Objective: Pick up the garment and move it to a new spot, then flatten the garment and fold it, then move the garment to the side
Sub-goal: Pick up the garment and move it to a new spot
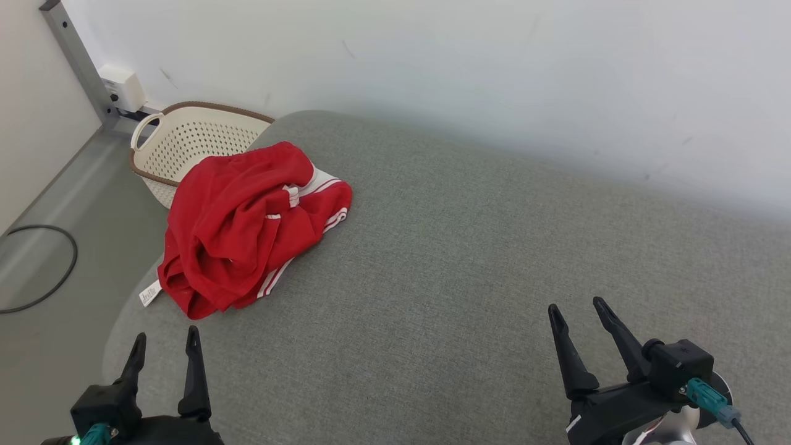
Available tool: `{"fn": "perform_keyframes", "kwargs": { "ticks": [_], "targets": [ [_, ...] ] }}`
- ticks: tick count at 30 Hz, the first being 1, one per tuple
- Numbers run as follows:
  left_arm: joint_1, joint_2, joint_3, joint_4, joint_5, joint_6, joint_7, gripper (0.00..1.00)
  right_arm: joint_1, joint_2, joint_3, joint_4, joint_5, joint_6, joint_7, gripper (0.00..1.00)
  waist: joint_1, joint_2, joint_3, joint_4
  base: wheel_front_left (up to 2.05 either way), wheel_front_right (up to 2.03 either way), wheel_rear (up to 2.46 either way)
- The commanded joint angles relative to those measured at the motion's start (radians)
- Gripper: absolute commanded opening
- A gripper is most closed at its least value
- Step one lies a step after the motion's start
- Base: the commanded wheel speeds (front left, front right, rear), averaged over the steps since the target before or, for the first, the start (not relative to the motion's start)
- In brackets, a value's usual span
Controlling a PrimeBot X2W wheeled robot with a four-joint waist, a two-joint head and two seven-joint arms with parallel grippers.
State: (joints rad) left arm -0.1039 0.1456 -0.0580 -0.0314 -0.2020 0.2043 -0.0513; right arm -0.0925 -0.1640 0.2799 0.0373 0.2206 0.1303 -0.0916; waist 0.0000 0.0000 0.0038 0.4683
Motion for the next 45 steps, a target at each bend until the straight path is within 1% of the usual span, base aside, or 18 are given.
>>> {"fn": "perform_keyframes", "kwargs": {
  "ticks": [1,8,17,20,25,27,30,34,40,42,43,44,45],
  "targets": [
    [0.012,0.007,0.002,-0.003,-0.002,0.004,-0.003,1.0,-0.006,-0.006,0.003,0.0,0.001,0.001,-0.004,1.0,0.0,0.0,0.001,0.006,0.0,0.0,0.0],
    [0.017,0.011,-0.003,-0.009,0.005,0.012,0.003,1.0,-0.009,-0.005,0.003,-0.001,0.0,0.001,-0.006,1.0,0.0,0.0,0.0,0.004,0.0,0.0,0.0],
    [-0.004,0.008,0.009,-0.015,-0.03,0.015,0.004,1.0,-0.006,-0.005,0.0,-0.011,0.003,0.001,0.0,1.0,0.0,0.0,0.014,0.002,0.0,0.0,0.0],
    [-0.05,0.018,0.016,-0.026,-0.037,0.007,0.012,1.0,-0.018,-0.013,0.001,-0.023,-0.001,0.001,0.008,1.0,0.0,0.0,0.036,-0.001,0.0,0.0,0.0],
    [-0.228,0.046,0.032,-0.026,-0.064,-0.01,0.073,1.0,-0.053,-0.055,0.02,-0.064,-0.004,0.001,0.027,1.0,0.0,0.0,0.127,-0.041,0.0,0.0,0.0],
    [-0.288,0.059,0.038,0.008,-0.076,-0.017,0.098,1.0,-0.07,-0.074,0.027,-0.079,-0.001,0.001,0.034,1.0,0.0,0.0,0.161,-0.058,0.0,0.0,0.0],
    [-0.383,0.081,0.049,0.094,-0.109,-0.045,0.14,1.0,-0.097,-0.099,0.04,-0.101,-0.01,0.001,0.044,1.0,0.0,0.0,0.214,-0.092,0.0,0.0,0.0],
    [-0.484,0.11,0.051,0.247,-0.134,-0.079,0.186,1.0,-0.132,-0.129,0.054,-0.12,-0.004,0.001,0.05,1.0,0.0,0.0,0.278,-0.136,0.0,0.0,0.0],
    [-0.585,0.15,0.078,0.465,-0.164,-0.094,0.214,1.0,-0.167,-0.158,0.069,-0.13,0.006,0.001,0.047,1.0,0.0,0.0,0.34,-0.186,0.0,0.0,0.0],
    [-0.605,0.161,0.089,0.52,-0.17,-0.093,0.214,1.0,-0.171,-0.165,0.067,-0.13,0.0,0.001,0.045,1.0,0.0,0.0,0.351,-0.196,0.0,0.0,0.0],
    [-0.605,0.161,0.089,0.52,-0.17,-0.093,0.214,1.0,-0.171,-0.165,0.067,-0.13,0.0,0.001,0.045,1.0,0.0,0.0,0.351,-0.196,0.0,0.0,0.0],
    [-0.62,0.171,0.095,0.569,-0.177,-0.096,0.216,1.0,-0.172,-0.168,0.064,-0.129,0.003,0.001,0.041,1.0,0.0,0.0,0.36,-0.201,0.0,0.0,0.0],
    [-0.627,0.177,0.098,0.589,-0.181,-0.098,0.217,1.0,-0.174,-0.17,0.064,-0.13,0.005,0.001,0.04,1.0,0.0,0.0,0.364,-0.203,0.0,0.0,0.0]
  ]
}}
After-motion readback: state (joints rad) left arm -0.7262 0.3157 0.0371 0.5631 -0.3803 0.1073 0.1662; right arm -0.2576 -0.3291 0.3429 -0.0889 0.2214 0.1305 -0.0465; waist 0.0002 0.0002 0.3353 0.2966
